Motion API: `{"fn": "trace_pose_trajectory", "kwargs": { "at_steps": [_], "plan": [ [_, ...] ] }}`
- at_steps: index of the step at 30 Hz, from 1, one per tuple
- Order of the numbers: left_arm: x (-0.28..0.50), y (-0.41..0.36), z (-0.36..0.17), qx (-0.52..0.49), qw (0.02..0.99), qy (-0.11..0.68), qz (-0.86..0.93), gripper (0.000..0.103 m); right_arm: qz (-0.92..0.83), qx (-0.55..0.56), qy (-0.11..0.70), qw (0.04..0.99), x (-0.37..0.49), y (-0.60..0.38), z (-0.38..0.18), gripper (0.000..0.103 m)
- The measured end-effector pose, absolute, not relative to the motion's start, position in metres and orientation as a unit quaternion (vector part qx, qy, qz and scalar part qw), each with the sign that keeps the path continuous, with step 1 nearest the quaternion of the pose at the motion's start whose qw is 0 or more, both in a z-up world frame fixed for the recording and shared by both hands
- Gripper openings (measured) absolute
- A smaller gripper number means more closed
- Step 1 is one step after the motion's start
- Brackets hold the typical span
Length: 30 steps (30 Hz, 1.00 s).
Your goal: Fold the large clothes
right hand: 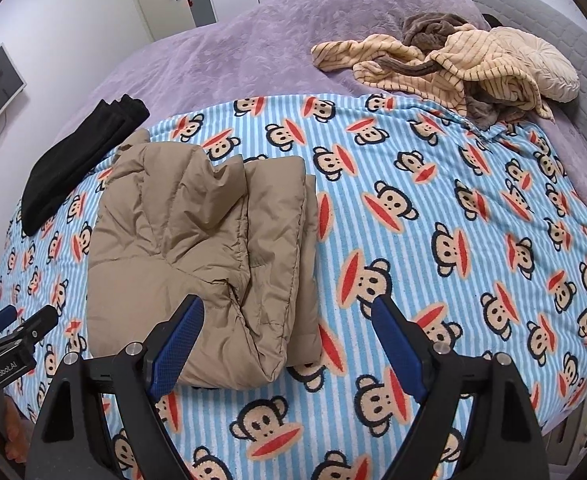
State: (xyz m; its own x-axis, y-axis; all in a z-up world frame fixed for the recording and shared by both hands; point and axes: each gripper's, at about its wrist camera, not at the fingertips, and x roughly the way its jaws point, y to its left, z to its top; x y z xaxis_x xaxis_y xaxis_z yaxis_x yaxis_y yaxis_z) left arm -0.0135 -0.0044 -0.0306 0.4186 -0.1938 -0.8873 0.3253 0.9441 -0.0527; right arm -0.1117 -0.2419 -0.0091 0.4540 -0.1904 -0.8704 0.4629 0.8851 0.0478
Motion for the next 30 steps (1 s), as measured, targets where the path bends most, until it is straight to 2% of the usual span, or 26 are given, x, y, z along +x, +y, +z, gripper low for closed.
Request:
{"fn": "trace_pose_trajectory", "kwargs": {
  "at_steps": [30],
  "plan": [
    [-0.0159,-0.0069,-0.0312,0.07,0.839,0.517,-0.155,0.103,-0.192,0.141,0.487,0.84,-0.1133,-0.2354,-0.01,0.088]
  ]
}}
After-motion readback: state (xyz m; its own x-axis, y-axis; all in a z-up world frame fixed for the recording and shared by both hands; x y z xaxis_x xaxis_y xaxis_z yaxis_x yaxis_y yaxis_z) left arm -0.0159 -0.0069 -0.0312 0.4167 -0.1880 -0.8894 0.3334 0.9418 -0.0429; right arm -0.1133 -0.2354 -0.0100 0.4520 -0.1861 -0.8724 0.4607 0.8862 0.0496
